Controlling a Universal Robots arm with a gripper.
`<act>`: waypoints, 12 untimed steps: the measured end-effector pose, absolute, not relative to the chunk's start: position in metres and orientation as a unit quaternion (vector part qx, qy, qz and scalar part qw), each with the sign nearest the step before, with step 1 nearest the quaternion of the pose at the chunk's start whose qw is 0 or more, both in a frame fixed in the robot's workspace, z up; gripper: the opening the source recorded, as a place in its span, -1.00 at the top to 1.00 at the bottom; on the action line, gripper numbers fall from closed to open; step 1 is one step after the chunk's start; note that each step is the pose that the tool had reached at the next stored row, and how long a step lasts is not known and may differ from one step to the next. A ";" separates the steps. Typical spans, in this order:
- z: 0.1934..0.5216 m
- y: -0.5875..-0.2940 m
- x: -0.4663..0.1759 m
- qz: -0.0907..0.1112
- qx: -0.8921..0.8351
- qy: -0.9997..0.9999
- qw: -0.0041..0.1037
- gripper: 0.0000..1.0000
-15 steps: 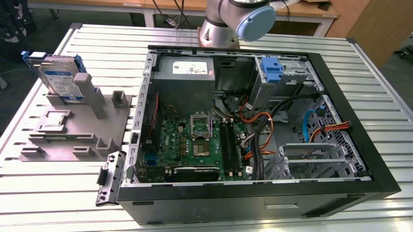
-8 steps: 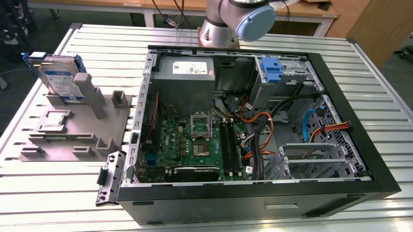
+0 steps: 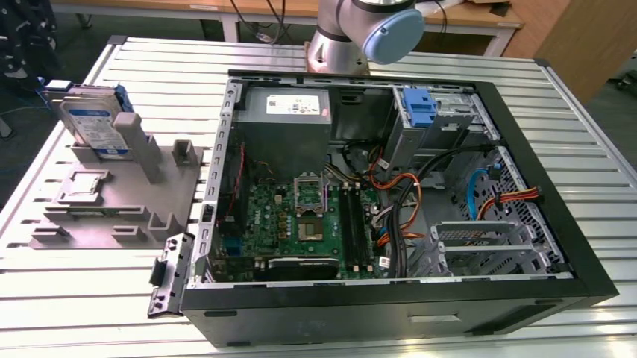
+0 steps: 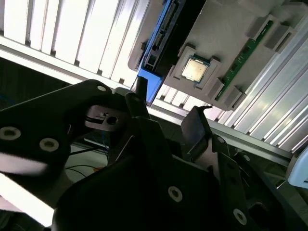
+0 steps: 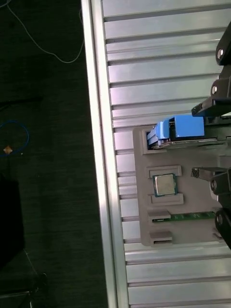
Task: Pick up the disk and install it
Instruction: 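Pick up the disk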
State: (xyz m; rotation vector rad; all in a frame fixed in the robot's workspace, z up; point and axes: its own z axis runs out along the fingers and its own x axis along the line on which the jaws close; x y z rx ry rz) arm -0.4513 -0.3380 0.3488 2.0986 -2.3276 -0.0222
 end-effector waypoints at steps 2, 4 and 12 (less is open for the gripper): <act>0.346 -0.336 -0.451 -0.007 0.670 -0.743 0.004 -0.17; 0.343 -0.335 -0.451 -0.007 0.670 -0.743 0.004 -0.29; 0.335 -0.333 -0.451 -0.018 0.669 -0.743 -0.006 -0.29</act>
